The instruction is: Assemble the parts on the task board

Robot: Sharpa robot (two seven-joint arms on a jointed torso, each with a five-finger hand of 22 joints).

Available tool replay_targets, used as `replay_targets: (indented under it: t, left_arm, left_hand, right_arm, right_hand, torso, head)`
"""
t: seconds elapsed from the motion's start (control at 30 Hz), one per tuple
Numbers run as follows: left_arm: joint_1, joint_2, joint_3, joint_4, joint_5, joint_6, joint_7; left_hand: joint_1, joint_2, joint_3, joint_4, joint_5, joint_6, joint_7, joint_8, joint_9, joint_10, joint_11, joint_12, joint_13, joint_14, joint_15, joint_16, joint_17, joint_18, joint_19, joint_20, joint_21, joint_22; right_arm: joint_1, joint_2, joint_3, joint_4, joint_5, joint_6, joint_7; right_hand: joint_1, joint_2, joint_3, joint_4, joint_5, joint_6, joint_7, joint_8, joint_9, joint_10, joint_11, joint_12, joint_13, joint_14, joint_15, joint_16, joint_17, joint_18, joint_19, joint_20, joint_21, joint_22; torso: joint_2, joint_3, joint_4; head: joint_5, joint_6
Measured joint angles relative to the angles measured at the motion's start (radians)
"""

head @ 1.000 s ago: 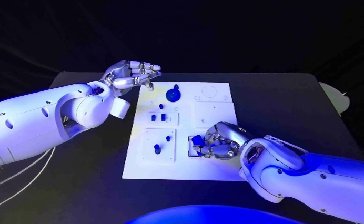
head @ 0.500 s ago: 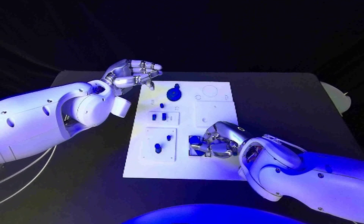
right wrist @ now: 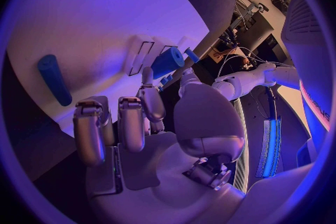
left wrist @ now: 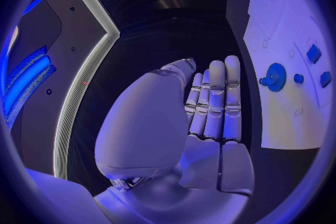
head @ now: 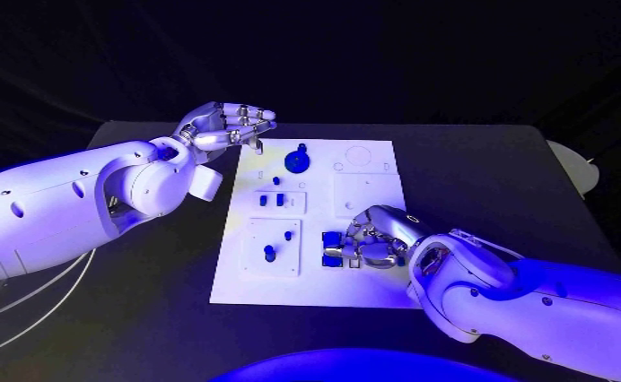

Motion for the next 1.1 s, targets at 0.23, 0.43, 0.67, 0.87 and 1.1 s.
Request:
replay_targets:
  t: [0.23,0.43,0.67,0.87,1.1]
  left_arm:
    - [0.000,-0.002,0.000,0.000,0.000,0.000,0.000]
    - [0.000,-0.004,0.000,0.001,0.000,0.000,-0.001]
    - [0.000,-0.004,0.000,0.001,0.000,0.000,-0.001]
    - [0.000,-0.004,0.000,0.001,0.000,0.000,-0.001]
    - [0.000,-0.004,0.000,0.001,0.000,0.000,-0.001]
  left_hand:
    - [-0.011,0.000,0.003,-0.003,0.000,0.000,0.000,0.000,0.000,-0.004,0.004,0.004,0.000,0.000,0.000,0.000,-0.001,0.000,0.000,0.000,0.000,0.000]
    - [-0.011,0.000,0.003,-0.003,0.000,0.000,0.000,0.000,0.000,-0.004,0.004,0.004,0.000,0.000,0.000,0.000,-0.001,0.000,0.000,0.000,0.000,0.000]
    - [-0.011,0.000,0.003,-0.003,0.000,0.000,0.000,0.000,0.000,-0.004,0.004,0.004,0.000,0.000,0.000,0.000,-0.001,0.000,0.000,0.000,0.000,0.000]
    - [-0.011,0.000,0.003,-0.003,0.000,0.000,0.000,0.000,0.000,-0.004,0.004,0.004,0.000,0.000,0.000,0.000,-0.001,0.000,0.000,0.000,0.000,0.000]
    - [-0.011,0.000,0.003,-0.003,0.000,0.000,0.000,0.000,0.000,-0.004,0.004,0.004,0.000,0.000,0.000,0.000,-0.001,0.000,0.000,0.000,0.000,0.000]
  right_arm:
    - [0.000,-0.010,0.000,0.018,-0.013,-0.009,0.003]
    - [-0.001,-0.025,0.000,0.032,-0.021,-0.013,0.011]
    - [-0.002,-0.029,0.000,0.036,-0.026,-0.010,0.021]
    - [-0.002,-0.024,0.000,0.028,-0.032,0.000,0.024]
    - [-0.002,-0.027,0.000,0.021,-0.041,0.006,0.023]
  right_hand:
    - [-0.009,0.009,-0.007,-0.002,0.000,0.000,0.000,0.008,0.003,0.000,0.000,0.012,0.012,0.000,0.000,0.000,0.000,0.000,0.000,0.000,0.000,0.000]
    - [0.064,0.063,-0.016,-0.004,0.037,0.000,0.000,0.020,0.005,0.014,-0.004,0.038,0.012,0.000,0.000,0.000,0.000,0.000,0.000,0.000,0.000,0.001]
    - [0.222,0.075,-0.010,-0.010,0.082,0.003,-0.003,0.023,0.004,0.034,-0.010,0.062,0.018,0.000,0.000,0.005,0.000,0.000,0.000,0.000,0.000,0.001]
    - [0.301,0.069,-0.008,-0.012,0.087,0.006,-0.006,0.023,-0.004,0.034,-0.010,0.078,0.019,0.004,-0.003,0.005,0.000,0.000,0.000,0.000,0.000,0.001]
    - [0.331,0.085,-0.001,-0.007,0.103,0.007,-0.007,0.023,-0.011,0.034,-0.010,0.081,0.094,0.004,-0.003,0.005,0.000,0.000,0.000,0.000,0.000,0.001]
  torso:
    - [0.000,0.0003,-0.0001]
    - [0.000,0.0003,-0.0002]
    - [0.000,0.0009,-0.0012]
    - [0.000,0.0004,-0.0008]
    - [0.000,-0.0004,0.0009]
  head:
    - [0.000,0.001]
    - [0.001,0.001]
    - [0.002,0.002]
    - [0.000,0.001]
    - [0.000,0.001]
